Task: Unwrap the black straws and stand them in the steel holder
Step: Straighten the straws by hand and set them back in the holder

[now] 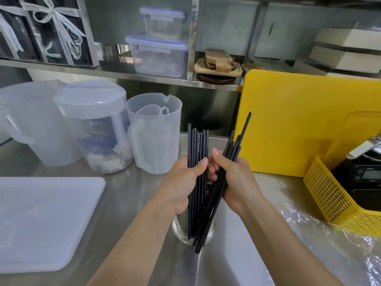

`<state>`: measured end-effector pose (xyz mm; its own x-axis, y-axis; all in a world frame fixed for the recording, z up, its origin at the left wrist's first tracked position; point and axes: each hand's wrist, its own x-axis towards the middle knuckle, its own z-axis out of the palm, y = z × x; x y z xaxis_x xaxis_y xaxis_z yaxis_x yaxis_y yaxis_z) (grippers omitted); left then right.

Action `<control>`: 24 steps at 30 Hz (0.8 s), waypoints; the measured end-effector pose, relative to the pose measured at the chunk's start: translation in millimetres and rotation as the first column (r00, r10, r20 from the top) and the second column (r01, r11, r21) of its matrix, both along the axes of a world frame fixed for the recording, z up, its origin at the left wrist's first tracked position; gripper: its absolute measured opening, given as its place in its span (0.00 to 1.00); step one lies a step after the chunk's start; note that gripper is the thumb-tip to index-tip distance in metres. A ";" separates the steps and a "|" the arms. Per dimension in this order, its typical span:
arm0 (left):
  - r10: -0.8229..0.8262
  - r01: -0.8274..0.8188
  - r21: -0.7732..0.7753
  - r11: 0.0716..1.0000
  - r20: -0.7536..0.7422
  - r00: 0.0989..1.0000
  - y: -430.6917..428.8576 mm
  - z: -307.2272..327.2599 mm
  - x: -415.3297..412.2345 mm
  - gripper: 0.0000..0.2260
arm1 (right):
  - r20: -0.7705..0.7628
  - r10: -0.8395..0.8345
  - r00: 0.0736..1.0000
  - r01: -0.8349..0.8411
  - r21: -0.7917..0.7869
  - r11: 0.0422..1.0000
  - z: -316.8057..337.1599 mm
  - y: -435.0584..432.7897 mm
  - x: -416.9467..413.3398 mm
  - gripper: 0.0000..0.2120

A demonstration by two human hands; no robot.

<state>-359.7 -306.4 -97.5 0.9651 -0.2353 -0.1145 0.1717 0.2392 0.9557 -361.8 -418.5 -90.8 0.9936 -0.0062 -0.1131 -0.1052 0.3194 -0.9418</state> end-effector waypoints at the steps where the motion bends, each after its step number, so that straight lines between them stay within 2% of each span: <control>1: 0.000 0.000 0.022 1.000 0.016 1.000 -0.3 -0.4 -0.5 0.09 | 0.014 -0.017 1.000 0.017 0.000 1.000 0.8 0.9 -0.1 0.12; 4: -0.028 0.025 0.066 0.998 0.048 0.998 0.0 -2.8 -2.7 0.10 | 0.046 -0.080 0.996 0.078 0.034 0.996 2.6 4.3 -2.4 0.04; 9: -0.005 -0.002 0.119 0.993 0.060 0.998 -2.3 -5.5 -4.1 0.10 | 0.030 -0.152 0.988 0.154 -0.045 0.987 -1.8 9.9 -5.2 0.07; 16: -0.077 0.077 -0.008 0.997 -0.062 0.995 -5.2 -7.6 -6.5 0.12 | 0.039 -0.155 0.987 0.157 -0.058 0.986 -3.1 9.9 -3.3 0.06; 21: -0.132 0.129 -0.059 0.990 -0.046 0.990 -7.1 -9.5 -8.7 0.14 | 0.063 -0.210 0.976 0.218 -0.169 0.961 -5.9 11.9 2.4 0.09; 24: -0.176 0.175 -0.075 0.982 -0.016 0.984 -5.8 -12.3 -9.9 0.14 | 0.071 -0.199 0.977 0.209 -0.178 0.962 -3.3 13.7 1.6 0.09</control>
<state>-369.6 -312.2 -109.8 0.9054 -0.4095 -0.1124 0.2389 0.2722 0.9321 -360.1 -404.8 -94.1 0.9735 -0.2251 -0.0394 -0.0052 0.1504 -0.9886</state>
